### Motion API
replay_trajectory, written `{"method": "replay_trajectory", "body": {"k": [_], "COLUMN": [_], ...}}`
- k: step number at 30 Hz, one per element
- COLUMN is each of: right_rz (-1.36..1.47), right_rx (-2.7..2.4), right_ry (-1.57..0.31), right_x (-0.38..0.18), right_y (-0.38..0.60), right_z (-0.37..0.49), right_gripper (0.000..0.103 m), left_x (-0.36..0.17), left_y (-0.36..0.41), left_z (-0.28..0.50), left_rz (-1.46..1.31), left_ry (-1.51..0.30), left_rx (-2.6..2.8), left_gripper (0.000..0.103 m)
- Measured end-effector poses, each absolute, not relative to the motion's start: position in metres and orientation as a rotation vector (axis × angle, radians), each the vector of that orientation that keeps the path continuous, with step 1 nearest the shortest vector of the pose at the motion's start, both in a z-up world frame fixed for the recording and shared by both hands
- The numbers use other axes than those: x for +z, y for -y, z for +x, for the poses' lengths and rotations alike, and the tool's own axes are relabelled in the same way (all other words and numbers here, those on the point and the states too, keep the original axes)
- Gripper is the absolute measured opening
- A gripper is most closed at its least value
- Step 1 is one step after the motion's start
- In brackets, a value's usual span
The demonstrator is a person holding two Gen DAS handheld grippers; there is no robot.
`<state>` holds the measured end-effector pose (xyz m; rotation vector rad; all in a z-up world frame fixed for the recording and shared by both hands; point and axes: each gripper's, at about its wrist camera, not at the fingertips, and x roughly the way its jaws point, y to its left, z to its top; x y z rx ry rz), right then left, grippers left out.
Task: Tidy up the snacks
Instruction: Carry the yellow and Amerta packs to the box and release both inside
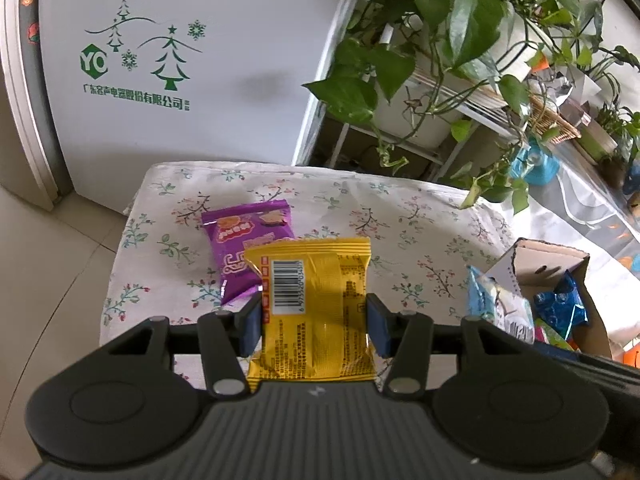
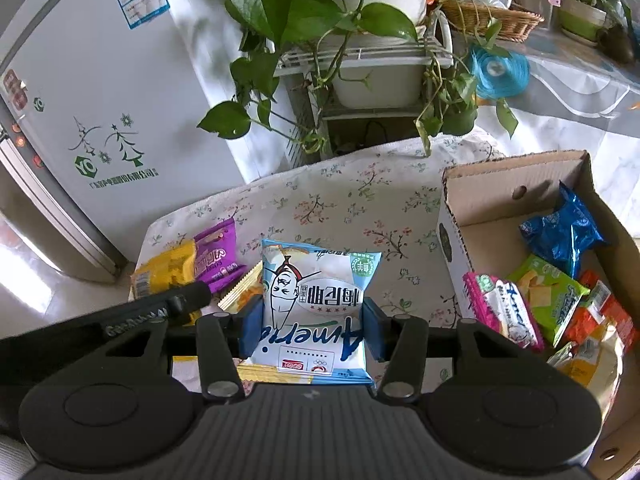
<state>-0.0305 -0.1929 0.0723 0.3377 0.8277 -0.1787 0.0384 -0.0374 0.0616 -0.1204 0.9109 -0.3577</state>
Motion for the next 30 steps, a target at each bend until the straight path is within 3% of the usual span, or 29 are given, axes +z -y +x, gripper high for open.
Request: {"method": "replay_trajectory", "body": {"k": [30], "right_rz": [0.525], "right_rx": [-0.392], "right_ry": [-0.686], "right_x": [0.114], "right_y": [0.316], "right_z": [-0.098], "right_gripper": [0.057], "left_x": [0.083], "left_y": [0.149], "left_z": [-0.007], "left_rz": [-0.111], "left_ry": [-0.834], "left_rx": [-0.694], "left_gripper": [0.051]}}
